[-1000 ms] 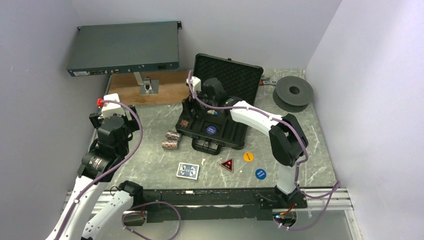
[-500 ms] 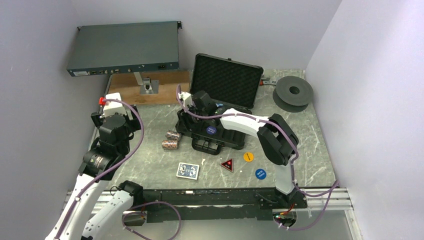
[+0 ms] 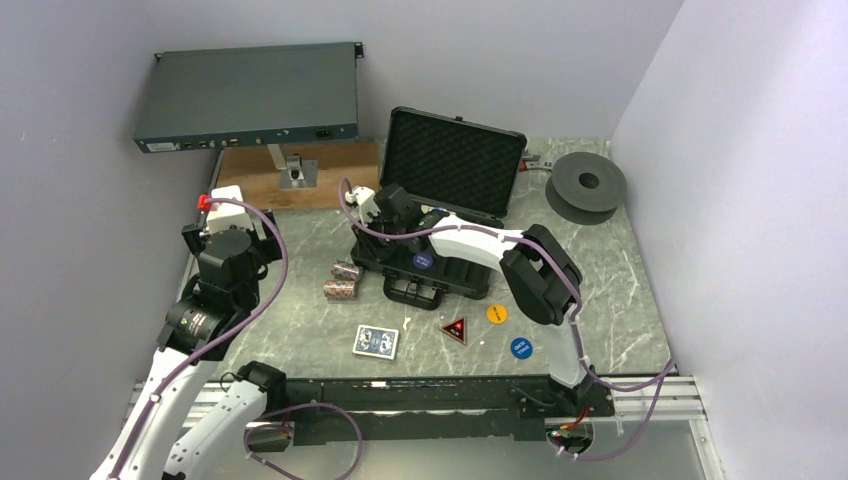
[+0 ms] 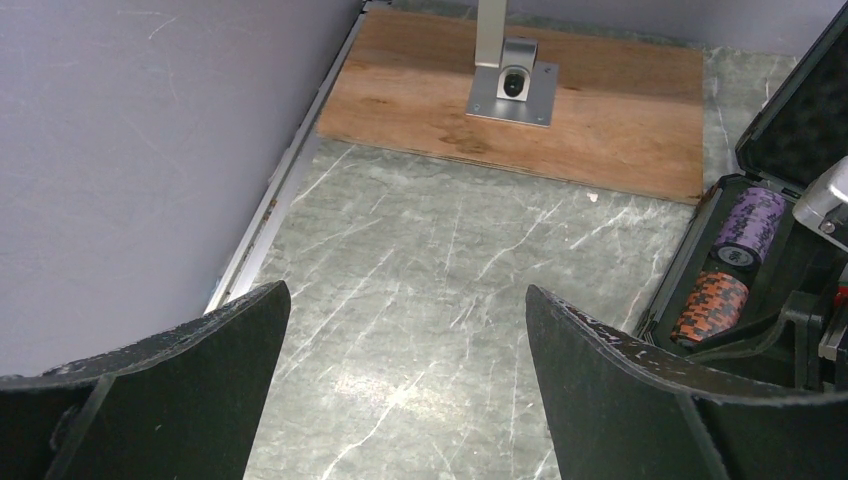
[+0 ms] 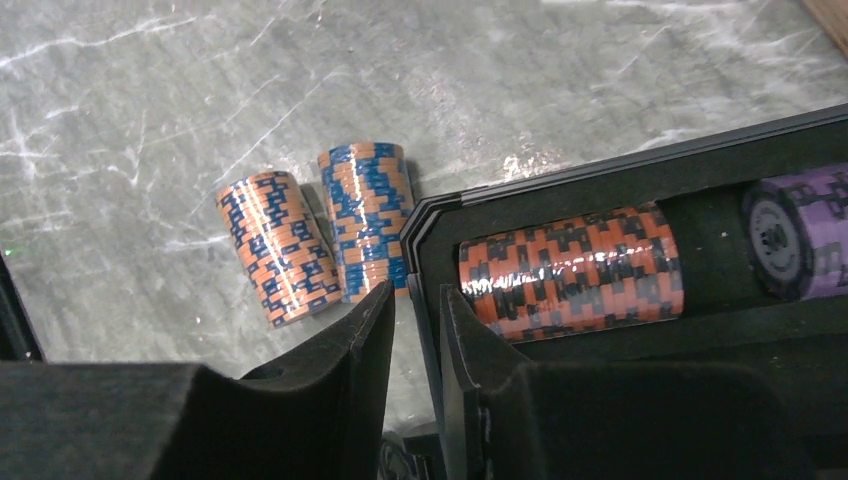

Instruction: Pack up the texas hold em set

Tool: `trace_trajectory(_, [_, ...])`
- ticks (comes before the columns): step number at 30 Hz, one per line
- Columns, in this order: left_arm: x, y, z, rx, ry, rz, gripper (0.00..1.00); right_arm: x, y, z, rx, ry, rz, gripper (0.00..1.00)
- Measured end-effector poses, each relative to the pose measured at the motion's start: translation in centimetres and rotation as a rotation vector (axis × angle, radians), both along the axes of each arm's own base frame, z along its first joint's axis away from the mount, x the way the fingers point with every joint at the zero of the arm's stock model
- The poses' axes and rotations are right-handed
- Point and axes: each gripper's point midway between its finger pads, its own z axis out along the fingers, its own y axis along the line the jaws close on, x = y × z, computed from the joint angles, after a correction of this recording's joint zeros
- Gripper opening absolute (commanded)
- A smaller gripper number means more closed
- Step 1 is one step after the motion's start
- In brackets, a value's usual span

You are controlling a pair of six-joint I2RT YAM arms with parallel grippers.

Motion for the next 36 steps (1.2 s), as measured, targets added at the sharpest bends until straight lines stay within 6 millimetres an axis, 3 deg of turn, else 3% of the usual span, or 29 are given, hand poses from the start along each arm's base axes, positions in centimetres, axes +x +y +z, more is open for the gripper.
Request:
trace_trajectory(5, [0.0, 0.0, 0.0, -0.001, -0.002, 0.000, 0.94, 0.9, 0.0, 0.4, -0.008, -0.022, -0.013, 0.22])
trace_trajectory(21, [0.0, -0.2, 0.0, -0.005, 0.001, -0.014, 0.94, 1.2, -0.7, -0.8, -0.055, -0.024, -0.005, 0.23])
trace_trajectory(28, [0.1, -0.3, -0.1, -0.004, 0.002, -0.014, 0.94, 4.5, -1.9, -0.6, -0.043, -0.005, -0.033, 0.24])
trace_trajectory(32, [0.1, -0.3, -0.1, -0.004, 0.002, -0.014, 0.94, 6.0, -2.6, -0.7, -0.043, -0.009, -0.049, 0.30])
trace_trajectory(36, [0.1, -0.3, -0.1, -0.004, 0.002, -0.014, 0.94, 6.0, -2.8, -0.5, -0.034, -0.006, -0.024, 0.40])
